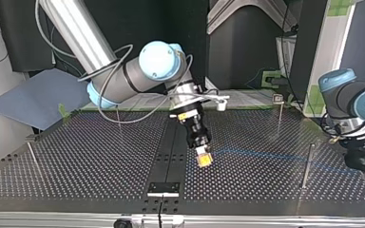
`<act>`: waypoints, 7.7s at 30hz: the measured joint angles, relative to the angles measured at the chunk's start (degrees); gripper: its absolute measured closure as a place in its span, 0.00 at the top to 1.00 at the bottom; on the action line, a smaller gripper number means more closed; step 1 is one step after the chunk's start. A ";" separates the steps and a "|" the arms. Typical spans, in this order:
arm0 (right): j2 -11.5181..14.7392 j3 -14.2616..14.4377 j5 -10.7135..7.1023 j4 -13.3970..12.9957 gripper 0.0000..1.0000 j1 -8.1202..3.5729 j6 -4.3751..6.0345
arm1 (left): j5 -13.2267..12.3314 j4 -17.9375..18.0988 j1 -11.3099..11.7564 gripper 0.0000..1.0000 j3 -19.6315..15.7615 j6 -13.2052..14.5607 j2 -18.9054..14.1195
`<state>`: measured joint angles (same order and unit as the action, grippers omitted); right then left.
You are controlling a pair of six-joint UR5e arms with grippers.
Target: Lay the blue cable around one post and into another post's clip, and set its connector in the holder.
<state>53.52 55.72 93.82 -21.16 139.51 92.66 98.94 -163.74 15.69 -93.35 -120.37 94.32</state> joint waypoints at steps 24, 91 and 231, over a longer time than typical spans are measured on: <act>-2.11 0.06 0.14 1.80 0.00 -1.75 -0.03 | -0.50 -0.91 -1.72 0.00 -0.97 2.40 5.00; -3.90 15.15 9.49 -4.54 0.00 -6.67 -0.24 | -7.96 14.30 -4.99 0.86 -13.79 -4.78 8.74; -10.22 60.72 -7.98 -36.73 0.00 -58.29 11.28 | -12.80 12.35 -13.78 0.86 -13.70 -8.89 8.61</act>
<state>43.29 116.44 85.84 -57.89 81.22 103.94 86.14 -151.39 1.92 -107.05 -129.26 102.93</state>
